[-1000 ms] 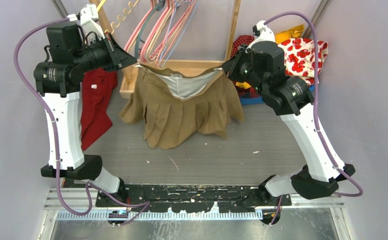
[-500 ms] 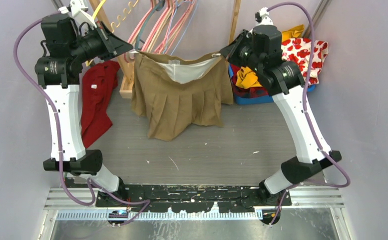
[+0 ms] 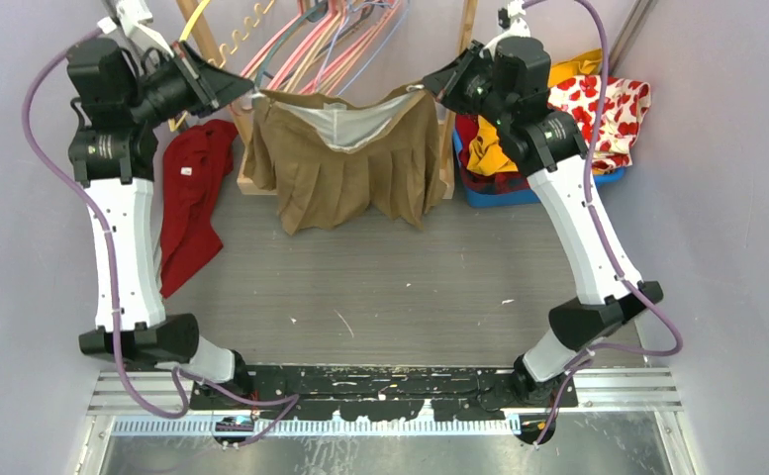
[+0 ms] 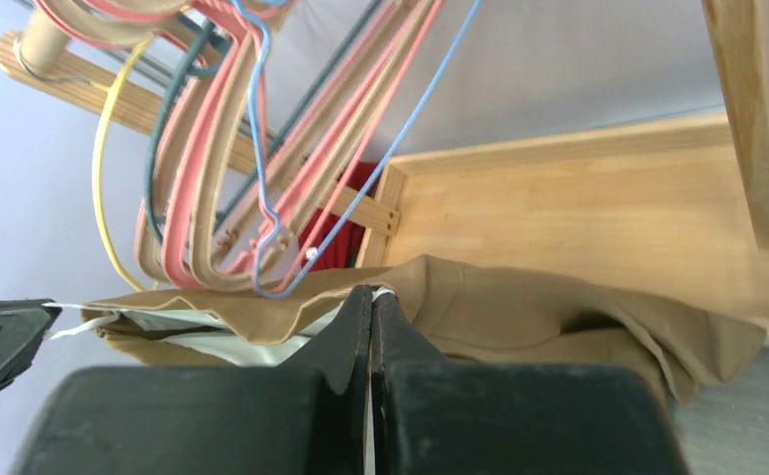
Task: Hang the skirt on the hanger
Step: Flatten out the skirt at the center of the board.
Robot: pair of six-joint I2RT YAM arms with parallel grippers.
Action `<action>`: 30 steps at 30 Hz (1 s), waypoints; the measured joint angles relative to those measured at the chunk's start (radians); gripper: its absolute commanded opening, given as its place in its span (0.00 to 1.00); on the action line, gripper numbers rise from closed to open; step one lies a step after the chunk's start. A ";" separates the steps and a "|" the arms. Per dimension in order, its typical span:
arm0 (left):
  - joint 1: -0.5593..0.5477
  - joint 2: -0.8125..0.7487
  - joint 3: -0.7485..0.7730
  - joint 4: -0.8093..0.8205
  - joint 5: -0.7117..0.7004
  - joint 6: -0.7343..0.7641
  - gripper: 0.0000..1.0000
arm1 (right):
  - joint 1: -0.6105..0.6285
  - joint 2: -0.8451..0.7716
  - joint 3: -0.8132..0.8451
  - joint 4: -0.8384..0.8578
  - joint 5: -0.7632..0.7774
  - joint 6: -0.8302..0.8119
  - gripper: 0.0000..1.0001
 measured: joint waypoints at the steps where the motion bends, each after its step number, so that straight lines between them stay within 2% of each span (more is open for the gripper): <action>1: 0.000 -0.037 -0.067 0.025 0.004 -0.001 0.00 | 0.000 -0.026 -0.051 0.027 -0.006 0.003 0.01; 8: -0.026 -0.376 -0.650 0.145 -0.004 0.009 0.00 | -0.001 -0.271 -0.611 0.238 -0.051 0.043 0.01; 14: -0.196 -0.517 -0.971 0.151 -0.092 0.042 0.00 | 0.010 -0.379 -1.021 0.363 -0.087 0.088 0.01; 21: -0.441 -0.573 -1.213 0.137 -0.281 0.060 0.00 | 0.042 -0.539 -1.343 0.407 -0.119 0.119 0.01; 25: -0.512 -0.614 -1.302 0.100 -0.370 0.051 0.00 | 0.045 -0.652 -1.437 0.404 -0.135 0.127 0.01; 30: -0.613 -0.644 -1.326 0.048 -0.478 0.025 0.00 | 0.045 -0.787 -1.511 0.356 -0.151 0.127 0.01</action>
